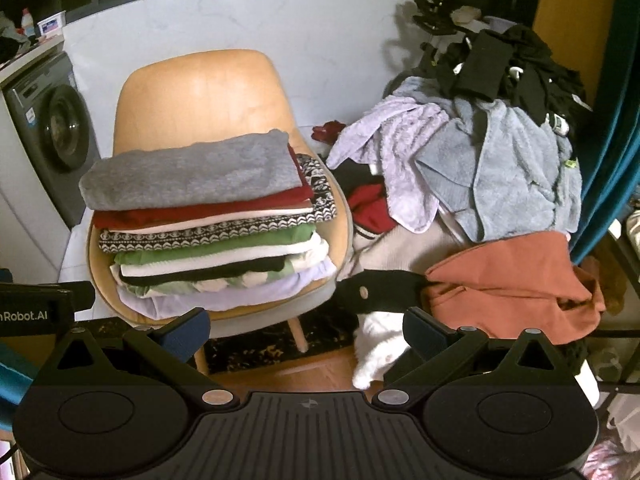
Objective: Fold clothes
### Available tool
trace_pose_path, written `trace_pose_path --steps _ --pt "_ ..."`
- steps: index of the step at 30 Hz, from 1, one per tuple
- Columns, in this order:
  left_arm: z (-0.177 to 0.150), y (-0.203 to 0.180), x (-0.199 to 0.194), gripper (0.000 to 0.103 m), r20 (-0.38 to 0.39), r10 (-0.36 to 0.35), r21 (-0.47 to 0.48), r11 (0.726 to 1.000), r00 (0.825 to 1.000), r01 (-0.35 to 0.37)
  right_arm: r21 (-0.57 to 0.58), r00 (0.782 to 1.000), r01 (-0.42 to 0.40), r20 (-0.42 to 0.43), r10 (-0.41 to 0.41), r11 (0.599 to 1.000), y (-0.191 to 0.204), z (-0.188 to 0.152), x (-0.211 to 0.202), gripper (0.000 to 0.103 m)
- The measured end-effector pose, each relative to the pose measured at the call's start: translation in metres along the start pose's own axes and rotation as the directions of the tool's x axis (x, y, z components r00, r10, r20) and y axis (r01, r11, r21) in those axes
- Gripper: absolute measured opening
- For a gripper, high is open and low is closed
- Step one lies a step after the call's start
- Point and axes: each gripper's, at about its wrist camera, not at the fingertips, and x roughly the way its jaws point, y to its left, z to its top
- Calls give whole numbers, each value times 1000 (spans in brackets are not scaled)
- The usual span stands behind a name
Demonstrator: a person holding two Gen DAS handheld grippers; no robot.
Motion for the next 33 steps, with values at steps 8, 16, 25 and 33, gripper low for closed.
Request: trace_pose_path --steps 8,16,25,33 --pt "-6 -16 -6 102 -3 18 -14 1000 1000 -18 -57 1000 -18 11 19 998 -9 -5 -8 102" --pt "-12 -36 -12 102 -3 38 -22 999 999 -38 -37 999 -47 10 47 998 -35 -8 -8 102" --pt "-16 -55 -13 102 -16 51 -18 998 999 -52 -24 998 -64 -4 64 998 -57 -13 -5 102" --pt "-19 -64 -17 102 -16 65 -23 998 998 -66 -18 997 -76 1 76 997 -67 -14 -6 102"
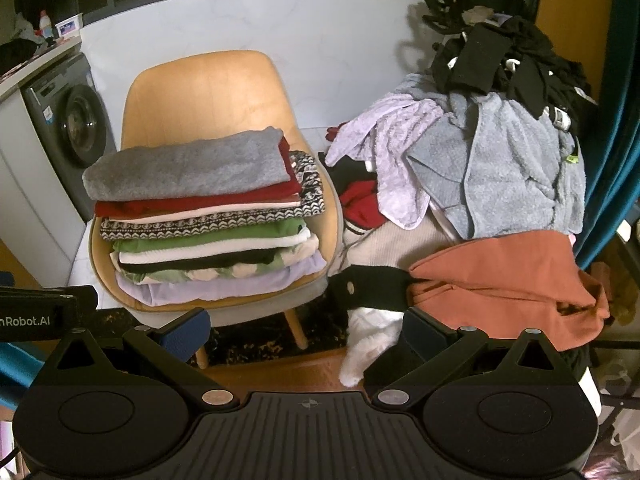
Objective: Fold clothes
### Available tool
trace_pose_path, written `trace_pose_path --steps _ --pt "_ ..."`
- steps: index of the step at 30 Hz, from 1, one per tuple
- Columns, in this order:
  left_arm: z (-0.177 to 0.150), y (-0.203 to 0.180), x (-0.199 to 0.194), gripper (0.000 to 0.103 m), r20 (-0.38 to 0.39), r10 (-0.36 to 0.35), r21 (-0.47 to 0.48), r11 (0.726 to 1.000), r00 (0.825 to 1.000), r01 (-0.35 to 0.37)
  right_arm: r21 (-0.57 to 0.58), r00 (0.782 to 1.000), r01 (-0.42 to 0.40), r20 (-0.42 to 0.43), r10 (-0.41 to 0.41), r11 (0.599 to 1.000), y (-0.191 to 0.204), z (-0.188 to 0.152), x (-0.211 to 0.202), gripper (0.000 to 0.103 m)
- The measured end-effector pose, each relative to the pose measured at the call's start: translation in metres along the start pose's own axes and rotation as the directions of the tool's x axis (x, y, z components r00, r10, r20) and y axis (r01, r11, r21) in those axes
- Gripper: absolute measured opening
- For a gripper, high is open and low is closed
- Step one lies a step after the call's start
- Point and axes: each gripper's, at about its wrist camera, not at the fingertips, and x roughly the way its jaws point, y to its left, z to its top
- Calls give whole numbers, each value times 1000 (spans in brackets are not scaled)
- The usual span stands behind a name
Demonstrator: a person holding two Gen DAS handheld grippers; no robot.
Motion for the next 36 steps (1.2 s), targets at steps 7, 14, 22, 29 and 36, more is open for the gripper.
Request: trace_pose_path --steps 7,14,22,29,36 --pt "0 -4 -2 102 1 2 0 1000 1000 -2 -6 1000 -7 4 7 1000 -5 0 -1 102" --pt "0 -8 -1 102 -5 -4 1 1000 1000 4 1 1000 0 1 0 1000 -10 0 0 102" --pt "0 -10 -2 102 -4 -7 7 1000 1000 7 16 1000 1 6 -1 1000 -15 1 -1 102" --pt "3 -9 -2 102 1 -10 11 1000 1000 10 4 1000 -1 17 1 1000 -12 4 -2 102" --pt "5 -7 -1 102 6 -16 11 1000 1000 16 4 1000 1 16 -1 1000 -10 5 -2 102"
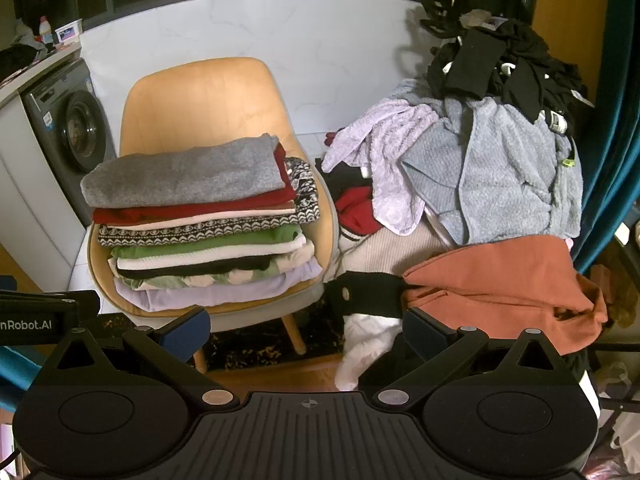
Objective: Fold clothes
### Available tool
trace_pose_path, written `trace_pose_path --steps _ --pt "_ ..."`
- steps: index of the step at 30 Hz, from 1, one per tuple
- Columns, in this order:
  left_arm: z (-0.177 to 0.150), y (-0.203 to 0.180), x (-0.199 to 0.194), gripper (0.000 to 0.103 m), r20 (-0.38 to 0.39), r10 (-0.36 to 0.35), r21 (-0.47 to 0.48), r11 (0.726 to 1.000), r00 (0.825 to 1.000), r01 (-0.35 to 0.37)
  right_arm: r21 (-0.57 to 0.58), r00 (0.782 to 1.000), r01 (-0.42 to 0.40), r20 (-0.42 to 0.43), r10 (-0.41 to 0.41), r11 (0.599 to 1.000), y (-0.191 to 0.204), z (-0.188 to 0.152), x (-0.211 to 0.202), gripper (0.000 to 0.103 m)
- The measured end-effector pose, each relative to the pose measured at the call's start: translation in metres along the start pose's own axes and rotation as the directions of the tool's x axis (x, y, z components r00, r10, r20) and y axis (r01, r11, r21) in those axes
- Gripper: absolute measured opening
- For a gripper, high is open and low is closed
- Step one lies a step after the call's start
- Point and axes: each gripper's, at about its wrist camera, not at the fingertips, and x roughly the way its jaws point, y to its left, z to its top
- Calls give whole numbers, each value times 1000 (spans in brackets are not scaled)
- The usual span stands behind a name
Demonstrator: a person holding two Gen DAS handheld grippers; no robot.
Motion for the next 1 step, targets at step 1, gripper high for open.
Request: trace_pose_path --steps 1 --pt "0 -1 -1 102 5 0 4 1000 1000 0 -1 1000 0 1 0 1000 0 0 0 102"
